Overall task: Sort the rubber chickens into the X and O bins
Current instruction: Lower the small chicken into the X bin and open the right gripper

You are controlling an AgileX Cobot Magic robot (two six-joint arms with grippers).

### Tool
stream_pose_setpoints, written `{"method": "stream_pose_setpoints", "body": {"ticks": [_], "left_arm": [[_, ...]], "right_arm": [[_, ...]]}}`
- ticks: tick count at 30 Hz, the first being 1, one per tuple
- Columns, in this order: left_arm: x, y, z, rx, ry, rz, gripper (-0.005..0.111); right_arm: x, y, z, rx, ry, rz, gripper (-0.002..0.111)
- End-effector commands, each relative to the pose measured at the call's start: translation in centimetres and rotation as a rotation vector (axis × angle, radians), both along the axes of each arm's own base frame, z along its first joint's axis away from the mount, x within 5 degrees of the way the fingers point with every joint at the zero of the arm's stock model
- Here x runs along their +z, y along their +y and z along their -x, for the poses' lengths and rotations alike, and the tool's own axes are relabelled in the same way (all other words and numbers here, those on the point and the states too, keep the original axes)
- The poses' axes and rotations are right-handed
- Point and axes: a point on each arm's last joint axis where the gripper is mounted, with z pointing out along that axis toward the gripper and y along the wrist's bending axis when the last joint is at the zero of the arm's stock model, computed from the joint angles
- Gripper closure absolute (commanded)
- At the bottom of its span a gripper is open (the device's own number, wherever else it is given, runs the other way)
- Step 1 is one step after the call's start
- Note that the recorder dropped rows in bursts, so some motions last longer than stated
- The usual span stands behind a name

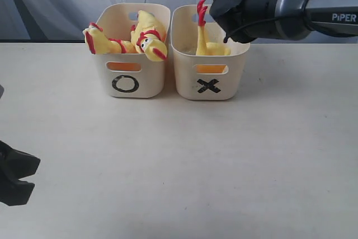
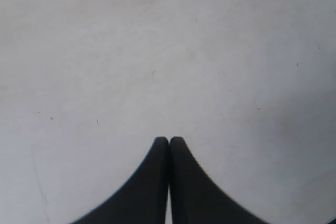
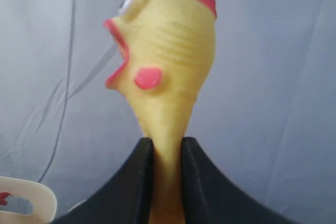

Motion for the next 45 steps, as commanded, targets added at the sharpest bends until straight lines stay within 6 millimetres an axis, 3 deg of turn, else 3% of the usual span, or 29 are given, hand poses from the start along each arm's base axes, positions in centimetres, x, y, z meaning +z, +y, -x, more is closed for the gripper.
{"method": "stream_pose_setpoints", "body": {"ticks": [1,13,24,34,45], "left_arm": [[-0.1,0.0,0.2,0.003,0.01,0.012,0.107],[-0.1,0.0,0.2,0.004,0.011,0.014,0.107],[-0.1,0.0,0.2,0.003,0.013,0.014,0.107],[-0.1,0.0,0.2,0.002,0.015,0.011,0.107],[-0.1,0.0,0.2,0.002,0.015,0.011,0.107]], "right_arm": [[-0.1,-1.1,-0.8,-0.015,0.017,-0.008,0.109],[-4.4,-0.6,-1.9,-0.001,0.108,0.081,0.109],[-5.0,-0.3,-1.8,0.034,0.155,0.071,0.109],[-5.6,-0.4,-1.9,0.018,0.185,0.065,0.071],[-5.6,-0.4,-1.9,0.018,0.185,0.065,0.067]]}}
